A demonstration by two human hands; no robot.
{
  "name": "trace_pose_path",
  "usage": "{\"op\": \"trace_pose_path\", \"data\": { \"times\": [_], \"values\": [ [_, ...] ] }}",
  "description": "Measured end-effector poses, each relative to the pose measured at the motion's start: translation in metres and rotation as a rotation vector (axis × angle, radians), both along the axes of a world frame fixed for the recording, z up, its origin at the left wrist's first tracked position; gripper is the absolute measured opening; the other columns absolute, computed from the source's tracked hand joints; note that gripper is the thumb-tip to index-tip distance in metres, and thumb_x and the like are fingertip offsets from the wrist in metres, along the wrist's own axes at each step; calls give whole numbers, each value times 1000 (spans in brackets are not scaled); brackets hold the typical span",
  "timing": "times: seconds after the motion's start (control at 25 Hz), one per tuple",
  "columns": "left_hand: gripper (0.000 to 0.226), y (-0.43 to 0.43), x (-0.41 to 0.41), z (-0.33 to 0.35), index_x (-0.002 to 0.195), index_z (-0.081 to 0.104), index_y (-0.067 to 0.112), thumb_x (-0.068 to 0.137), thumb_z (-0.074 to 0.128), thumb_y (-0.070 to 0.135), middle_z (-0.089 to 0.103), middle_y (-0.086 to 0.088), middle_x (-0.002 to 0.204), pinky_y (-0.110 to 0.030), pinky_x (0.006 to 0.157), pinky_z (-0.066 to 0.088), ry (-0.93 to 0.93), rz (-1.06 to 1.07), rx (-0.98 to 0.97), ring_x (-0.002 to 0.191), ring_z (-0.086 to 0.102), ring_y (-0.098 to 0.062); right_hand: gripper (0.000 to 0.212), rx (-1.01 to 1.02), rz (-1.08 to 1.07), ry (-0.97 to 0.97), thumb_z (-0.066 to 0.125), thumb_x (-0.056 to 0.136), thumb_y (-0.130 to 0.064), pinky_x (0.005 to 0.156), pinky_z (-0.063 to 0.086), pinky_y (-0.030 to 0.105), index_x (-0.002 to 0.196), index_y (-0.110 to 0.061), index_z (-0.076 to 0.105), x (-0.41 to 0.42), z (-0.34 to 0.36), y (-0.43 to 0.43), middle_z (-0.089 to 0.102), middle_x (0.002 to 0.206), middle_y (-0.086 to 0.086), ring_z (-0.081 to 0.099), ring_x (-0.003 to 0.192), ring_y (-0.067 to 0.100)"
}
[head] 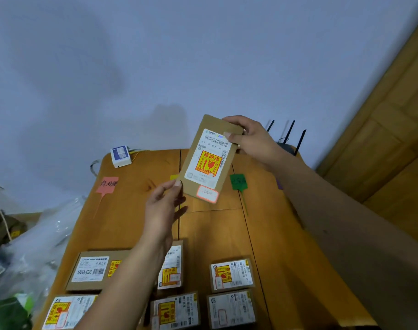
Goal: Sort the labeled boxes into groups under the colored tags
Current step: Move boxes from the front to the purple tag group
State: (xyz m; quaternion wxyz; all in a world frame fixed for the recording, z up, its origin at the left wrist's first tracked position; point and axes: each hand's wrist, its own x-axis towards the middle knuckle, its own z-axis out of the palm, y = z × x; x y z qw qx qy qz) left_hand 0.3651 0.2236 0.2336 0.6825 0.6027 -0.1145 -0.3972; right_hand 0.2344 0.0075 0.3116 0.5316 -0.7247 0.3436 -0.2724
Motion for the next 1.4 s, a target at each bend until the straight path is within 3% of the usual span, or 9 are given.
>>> {"op": "trace_pose_path", "data": {
  "times": [0.12, 0.2, 0.36, 0.52, 0.6, 0.76, 0.92, 1.2, 1.4],
  "values": [
    [24, -33, 7, 12, 118, 72, 28, 97, 66, 38, 74, 3, 110, -45, 90, 53, -11, -52, 55, 115, 62, -26, 35, 145, -188, -59, 67, 97, -15, 81, 65, 36, 128, -31, 65, -23, -16, -4, 71, 122, 5, 74, 105, 19],
    [34, -56, 3, 10, 132, 64, 32, 98, 65, 36, 77, 1, 112, -48, 97, 53, 41, -111, -3, 116, 65, -23, 34, 226, -315, -89, 67, 97, -15, 83, 65, 40, 127, -31, 65, -42, -32, -6, 67, 126, 3, 71, 110, 21],
    [55, -106, -21, -18, 147, 48, 13, 97, 68, 22, 68, -9, 131, -45, 109, 49, -15, -130, -37, 124, 64, -24, 37, 282, -510, -65, 70, 95, -21, 90, 60, 45, 128, -34, 58, -92, -74, -12, 63, 119, -10, 63, 112, 18],
    [46, -151, -59, -57, 142, 55, 17, 97, 65, 15, 71, 1, 123, -17, 78, 53, -83, -259, 10, 106, 69, -12, 43, 291, -643, 116, 69, 94, -38, 86, 50, 34, 135, -33, 57, -137, -116, -33, 60, 108, -15, 58, 110, 16],
    [51, -174, -75, -78, 149, 50, 26, 99, 62, 20, 70, 6, 123, -17, 76, 48, -114, -328, 56, 107, 68, -9, 44, 304, -652, 181, 65, 96, -43, 95, 49, 37, 137, -30, 56, -152, -137, -54, 62, 111, -11, 57, 108, 16],
    [41, -222, -100, -124, 140, 56, 23, 100, 61, 19, 73, 1, 123, -27, 86, 53, -57, -356, 195, 106, 69, -10, 38, 366, -625, 303, 59, 97, -47, 86, 45, 36, 131, -28, 57, -171, -181, -108, 63, 100, -12, 57, 89, 9],
    [28, -263, -112, -168, 128, 59, 9, 100, 60, 12, 73, -13, 123, -43, 97, 57, 15, -282, 341, 101, 71, -20, 29, 437, -523, 352, 56, 98, -47, 100, 50, 42, 117, -25, 57, -179, -228, -153, 69, 123, 4, 63, 107, 25],
    [32, -314, -117, -230, 133, 60, 7, 101, 57, 6, 75, -5, 104, -30, 74, 57, 84, -273, 443, 93, 71, -19, 41, 577, -446, 343, 63, 97, -33, 108, 47, 52, 133, -14, 57, -188, -298, -210, 68, 131, 8, 63, 121, 31],
    [37, -313, -125, -253, 138, 57, 7, 102, 56, 8, 73, -9, 114, -29, 76, 57, 176, -228, 441, 101, 70, -22, 48, 624, -440, 340, 66, 97, -27, 109, 48, 47, 141, -16, 52, -182, -321, -210, 64, 138, 7, 61, 124, 28]
  ]
}}
